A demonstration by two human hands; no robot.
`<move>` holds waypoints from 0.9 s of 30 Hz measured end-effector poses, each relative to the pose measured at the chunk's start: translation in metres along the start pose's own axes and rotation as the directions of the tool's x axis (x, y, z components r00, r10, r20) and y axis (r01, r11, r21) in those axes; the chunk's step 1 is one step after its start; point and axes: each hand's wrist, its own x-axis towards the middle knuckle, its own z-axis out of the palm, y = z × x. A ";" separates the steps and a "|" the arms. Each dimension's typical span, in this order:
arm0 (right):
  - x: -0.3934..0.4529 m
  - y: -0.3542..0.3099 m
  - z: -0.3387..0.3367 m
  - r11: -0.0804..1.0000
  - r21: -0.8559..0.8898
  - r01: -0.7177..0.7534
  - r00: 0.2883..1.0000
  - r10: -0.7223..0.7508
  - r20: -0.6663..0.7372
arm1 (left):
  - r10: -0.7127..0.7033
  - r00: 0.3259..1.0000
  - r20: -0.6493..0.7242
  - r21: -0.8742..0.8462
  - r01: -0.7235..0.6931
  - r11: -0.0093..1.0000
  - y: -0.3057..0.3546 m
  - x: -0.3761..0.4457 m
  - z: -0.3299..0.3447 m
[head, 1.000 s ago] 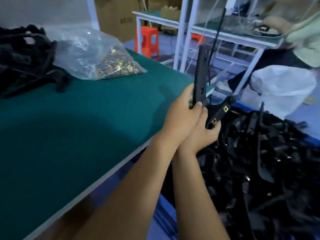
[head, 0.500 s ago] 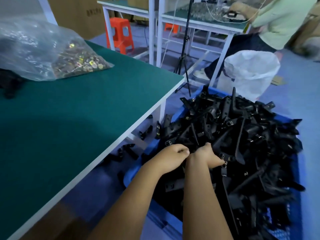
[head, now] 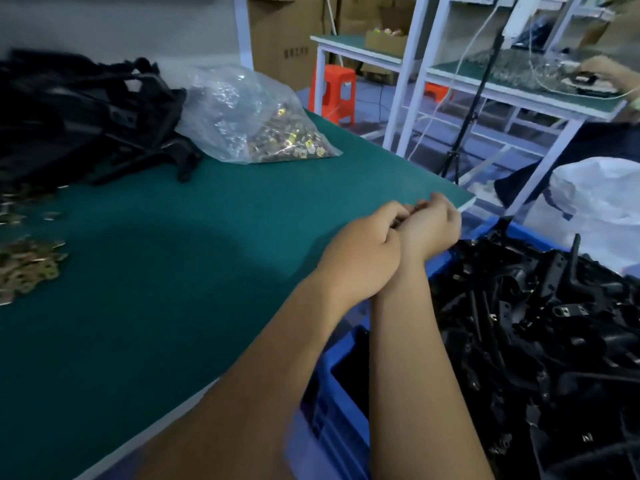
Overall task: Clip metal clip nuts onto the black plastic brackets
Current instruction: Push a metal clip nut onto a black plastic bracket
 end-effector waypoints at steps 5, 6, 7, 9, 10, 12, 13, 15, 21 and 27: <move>-0.068 0.042 0.064 0.991 -0.135 0.016 0.932 0.034 0.361 | -0.012 0.965 -0.264 -0.068 -0.007 0.998 -0.023 -0.024 -0.089; -0.083 0.054 0.073 0.983 -0.182 0.021 0.889 0.065 0.452 | -0.002 0.952 -0.305 -0.037 -0.010 0.999 -0.031 -0.033 -0.107; -0.097 0.067 0.079 0.971 -0.237 0.027 0.840 0.106 0.532 | -0.003 0.940 -0.342 0.005 0.005 1.000 -0.041 -0.043 -0.124; -0.127 0.093 0.085 0.928 -0.366 0.070 0.719 0.207 0.663 | -0.040 0.910 -0.413 0.092 0.085 0.992 -0.062 -0.063 -0.158; -0.142 0.107 0.087 0.902 -0.419 0.106 0.654 0.254 0.712 | -0.058 0.893 -0.447 0.138 0.133 0.982 -0.071 -0.074 -0.174; -0.166 0.134 0.088 0.828 -0.507 0.238 0.542 0.320 0.777 | -0.080 0.860 -0.504 0.204 0.209 0.957 -0.086 -0.095 -0.203; -0.174 0.145 0.089 0.783 -0.532 0.324 0.505 0.332 0.797 | -0.092 0.837 -0.539 0.210 0.240 0.948 -0.092 -0.104 -0.217; -0.183 0.160 0.095 0.678 -0.536 0.503 0.483 0.294 0.825 | -0.120 0.756 -0.643 0.176 0.298 0.938 -0.103 -0.124 -0.242; -0.175 0.187 0.122 0.193 -0.535 0.823 0.496 0.216 0.841 | -0.262 0.384 -0.886 -0.072 0.445 0.893 -0.137 -0.165 -0.299; -0.177 0.194 0.126 -0.001 -0.547 0.837 0.528 0.266 0.807 | -0.368 0.384 -0.847 -0.105 0.557 0.823 -0.144 -0.160 -0.306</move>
